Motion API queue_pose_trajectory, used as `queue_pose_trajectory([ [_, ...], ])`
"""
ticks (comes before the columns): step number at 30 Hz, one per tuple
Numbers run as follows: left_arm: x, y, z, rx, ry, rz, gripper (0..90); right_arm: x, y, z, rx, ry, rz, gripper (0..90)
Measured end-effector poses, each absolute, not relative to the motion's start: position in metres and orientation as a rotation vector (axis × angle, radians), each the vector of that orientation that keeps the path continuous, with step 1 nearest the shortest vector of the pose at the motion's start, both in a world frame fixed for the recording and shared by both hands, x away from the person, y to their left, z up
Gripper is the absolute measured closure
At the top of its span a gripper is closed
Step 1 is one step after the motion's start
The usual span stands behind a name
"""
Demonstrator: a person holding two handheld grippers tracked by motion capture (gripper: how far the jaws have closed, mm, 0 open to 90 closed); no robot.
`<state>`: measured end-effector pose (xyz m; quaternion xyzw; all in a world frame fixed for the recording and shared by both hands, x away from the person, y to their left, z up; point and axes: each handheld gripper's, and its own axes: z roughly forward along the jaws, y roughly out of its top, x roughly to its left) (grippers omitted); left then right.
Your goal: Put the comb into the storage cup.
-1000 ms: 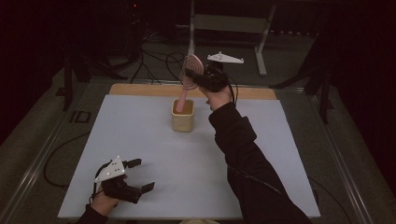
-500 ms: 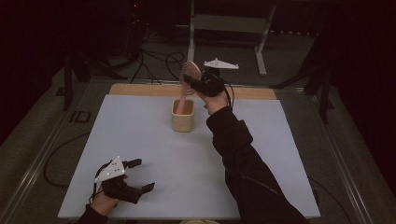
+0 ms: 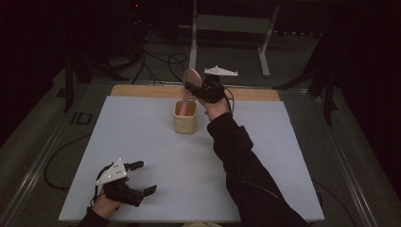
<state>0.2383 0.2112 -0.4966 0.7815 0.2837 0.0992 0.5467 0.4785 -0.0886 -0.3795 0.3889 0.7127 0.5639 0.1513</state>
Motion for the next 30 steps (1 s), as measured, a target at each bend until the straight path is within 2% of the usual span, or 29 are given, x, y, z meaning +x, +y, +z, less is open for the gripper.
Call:
queue_pose_trajectory([
  [30, 0.24, 0.213, -0.498, 1.848, 0.679, 0.23, 0.3, 0.485, -0.095, -0.414, 1.211, 2.078, 1.635, 64.3],
])
